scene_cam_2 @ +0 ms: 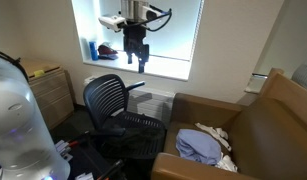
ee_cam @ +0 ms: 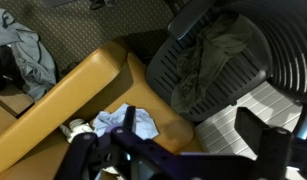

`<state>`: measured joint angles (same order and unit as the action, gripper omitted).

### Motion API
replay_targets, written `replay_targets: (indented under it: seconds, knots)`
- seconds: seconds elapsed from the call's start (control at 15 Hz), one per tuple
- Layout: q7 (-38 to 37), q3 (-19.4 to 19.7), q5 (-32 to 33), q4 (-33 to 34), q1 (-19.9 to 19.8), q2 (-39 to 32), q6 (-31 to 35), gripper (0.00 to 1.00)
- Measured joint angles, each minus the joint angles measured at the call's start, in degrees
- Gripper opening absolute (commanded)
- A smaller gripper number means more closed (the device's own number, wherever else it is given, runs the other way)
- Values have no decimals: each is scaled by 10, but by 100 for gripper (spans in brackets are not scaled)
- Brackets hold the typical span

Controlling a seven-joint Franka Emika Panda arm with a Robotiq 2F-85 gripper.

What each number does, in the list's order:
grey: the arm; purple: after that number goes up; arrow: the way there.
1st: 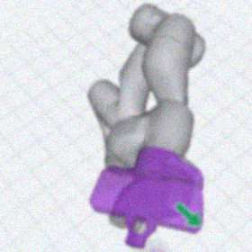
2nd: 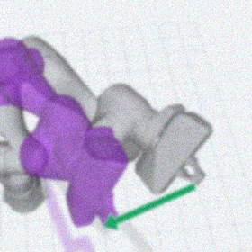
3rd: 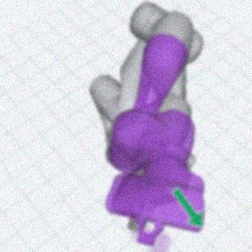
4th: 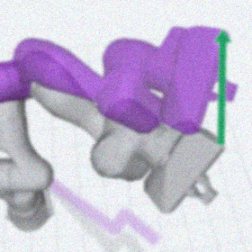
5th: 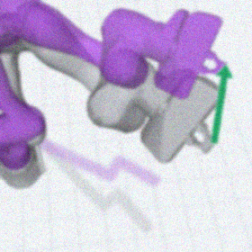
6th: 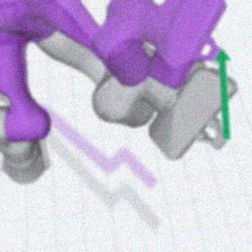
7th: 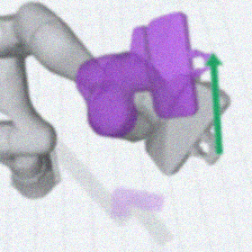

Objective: Remove the sky blue sheet from the couch and put it on the chair

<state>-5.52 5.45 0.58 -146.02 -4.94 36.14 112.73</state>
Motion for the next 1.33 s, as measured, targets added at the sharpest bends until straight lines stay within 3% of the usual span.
replay_targets:
  seconds: [0.2,0.33,0.73,1.2,1.33]
  knots:
    - [-9,46,-24,3,-32,-81,80,100]
    - [-24,55,-56,8,-37,-129,110,100]
    - [-65,52,-64,19,-38,-155,128,100]
    - [-220,32,-46,28,-51,-276,347,100]
    - [-247,26,-40,57,-50,-321,369,100]
